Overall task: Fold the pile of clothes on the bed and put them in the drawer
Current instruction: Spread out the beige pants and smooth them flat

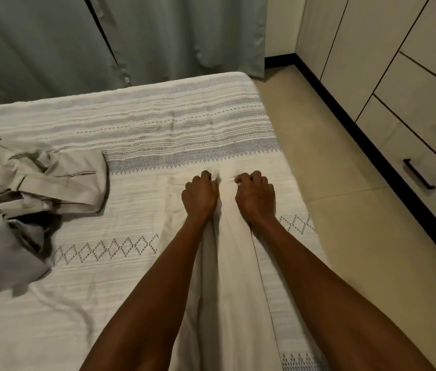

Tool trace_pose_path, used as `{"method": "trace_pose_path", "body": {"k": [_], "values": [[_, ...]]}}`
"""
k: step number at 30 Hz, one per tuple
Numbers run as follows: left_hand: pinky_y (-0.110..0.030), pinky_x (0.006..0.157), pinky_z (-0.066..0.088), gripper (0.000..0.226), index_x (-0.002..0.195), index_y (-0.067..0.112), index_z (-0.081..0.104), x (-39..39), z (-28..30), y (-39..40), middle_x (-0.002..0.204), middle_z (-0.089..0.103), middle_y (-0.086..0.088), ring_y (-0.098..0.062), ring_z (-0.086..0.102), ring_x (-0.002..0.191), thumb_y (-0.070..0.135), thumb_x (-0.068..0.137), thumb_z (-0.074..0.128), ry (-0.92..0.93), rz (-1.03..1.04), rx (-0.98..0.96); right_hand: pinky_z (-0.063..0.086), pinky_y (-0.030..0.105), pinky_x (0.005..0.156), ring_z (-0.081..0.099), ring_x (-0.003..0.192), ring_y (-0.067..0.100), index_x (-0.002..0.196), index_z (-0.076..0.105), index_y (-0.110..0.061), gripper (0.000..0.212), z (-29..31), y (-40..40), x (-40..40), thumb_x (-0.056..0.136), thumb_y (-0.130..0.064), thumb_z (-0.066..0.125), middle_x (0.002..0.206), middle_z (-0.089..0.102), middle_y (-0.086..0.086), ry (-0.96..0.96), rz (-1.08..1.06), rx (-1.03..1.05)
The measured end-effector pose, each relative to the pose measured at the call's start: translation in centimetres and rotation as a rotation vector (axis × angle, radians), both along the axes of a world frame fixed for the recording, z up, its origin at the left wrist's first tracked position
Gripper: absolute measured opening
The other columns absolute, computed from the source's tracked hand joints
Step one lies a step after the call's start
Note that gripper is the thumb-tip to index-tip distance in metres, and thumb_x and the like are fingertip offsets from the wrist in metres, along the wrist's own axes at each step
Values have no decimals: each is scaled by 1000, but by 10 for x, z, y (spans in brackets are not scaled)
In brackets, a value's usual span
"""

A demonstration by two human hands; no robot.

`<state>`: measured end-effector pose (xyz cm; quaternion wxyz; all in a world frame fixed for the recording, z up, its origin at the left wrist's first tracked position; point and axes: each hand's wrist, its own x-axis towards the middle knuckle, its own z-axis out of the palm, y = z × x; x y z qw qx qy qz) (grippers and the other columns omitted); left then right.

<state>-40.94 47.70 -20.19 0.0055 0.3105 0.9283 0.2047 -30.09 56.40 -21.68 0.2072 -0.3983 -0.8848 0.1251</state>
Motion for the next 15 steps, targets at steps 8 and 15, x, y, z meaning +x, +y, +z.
{"method": "trace_pose_path", "body": {"k": [8, 15], "values": [[-43, 75, 48, 37, 113, 11, 53, 24, 19, -40, 102, 69, -10, -35, 65, 94, 45, 100, 48, -62, 8, 8, 43, 41, 90, 48, 107, 24, 133, 60, -31, 36, -3, -28, 55, 99, -37, 52, 120, 53, 2, 46, 64, -169], [-32, 66, 37, 37, 95, 12, 58, 112, 20, -133, 91, 68, -6, -27, 63, 88, 45, 102, 43, -197, -143, -72, 38, 40, 104, 41, 131, 18, 136, 56, -39, 36, -4, -96, 146, 100, -41, 49, 140, 47, -2, 55, 166, -275]]}}
